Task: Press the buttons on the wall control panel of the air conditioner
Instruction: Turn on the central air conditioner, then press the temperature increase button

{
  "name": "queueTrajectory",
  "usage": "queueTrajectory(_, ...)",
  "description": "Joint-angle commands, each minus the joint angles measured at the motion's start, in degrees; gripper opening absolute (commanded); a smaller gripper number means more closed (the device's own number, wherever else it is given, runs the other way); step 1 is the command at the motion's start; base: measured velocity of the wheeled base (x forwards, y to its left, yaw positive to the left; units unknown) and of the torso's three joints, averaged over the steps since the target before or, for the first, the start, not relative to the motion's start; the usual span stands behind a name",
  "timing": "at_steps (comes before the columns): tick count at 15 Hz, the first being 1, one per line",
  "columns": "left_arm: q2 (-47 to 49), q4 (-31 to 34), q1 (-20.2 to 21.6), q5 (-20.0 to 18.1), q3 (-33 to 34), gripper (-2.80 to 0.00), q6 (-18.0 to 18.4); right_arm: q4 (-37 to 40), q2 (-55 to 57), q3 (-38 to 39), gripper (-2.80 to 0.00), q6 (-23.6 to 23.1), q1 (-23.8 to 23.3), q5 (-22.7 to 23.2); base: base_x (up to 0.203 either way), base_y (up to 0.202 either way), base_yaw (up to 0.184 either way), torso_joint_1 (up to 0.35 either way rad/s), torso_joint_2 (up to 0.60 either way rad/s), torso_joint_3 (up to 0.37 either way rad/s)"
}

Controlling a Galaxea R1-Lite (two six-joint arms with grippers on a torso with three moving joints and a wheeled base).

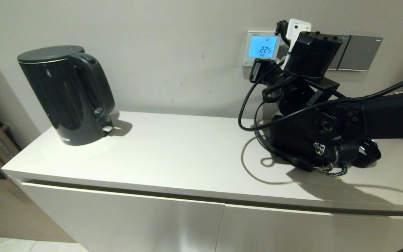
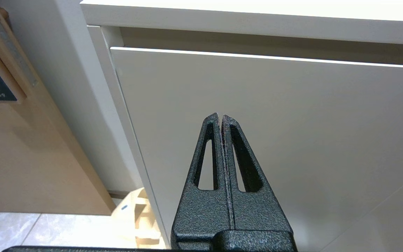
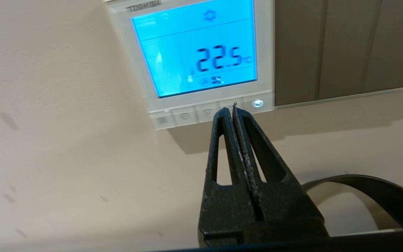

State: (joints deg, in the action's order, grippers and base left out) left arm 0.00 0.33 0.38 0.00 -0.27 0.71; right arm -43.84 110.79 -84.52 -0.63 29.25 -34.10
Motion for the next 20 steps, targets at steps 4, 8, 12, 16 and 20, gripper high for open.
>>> queueTrajectory(4, 0.09, 0.02, 0.05, 0.00, 0.00, -2.80, 0.00, -0.27, 3.89, -2.53, -2.80, -0.99, 0.11, -0.09, 0.000, 0.000, 0.000, 0.000, 0.00, 0.000)
queueTrajectory(8, 0.09, 0.02, -0.02, 0.00, 0.00, -2.80, 0.00, -0.28, 4.09, -2.57, -2.80, -0.96, 0.11, -0.18, 0.000, 0.000, 0.000, 0.000, 0.00, 0.000)
queueTrajectory(12, 0.09, 0.02, 0.02, 0.00, 0.00, -2.80, 0.00, -0.23, 4.41, -3.34, -2.80, -1.04, 0.11, -0.09, 0.000, 0.000, 0.000, 0.000, 0.00, 0.000)
queueTrajectory(16, 0.09, 0.02, 0.04, 0.04, 0.00, -2.80, 0.00, -0.19, 5.49, -4.53, -2.80, -1.04, 0.07, -0.09, 0.000, 0.000, 0.000, 0.000, 0.00, 0.000)
queueTrajectory(20, 0.09, 0.02, 0.06, 0.00, 0.00, -2.80, 0.00, -0.11, 5.89, -5.43, -2.80, -1.04, -0.03, -0.17, 0.000, 0.000, 0.000, 0.000, 0.00, 0.000)
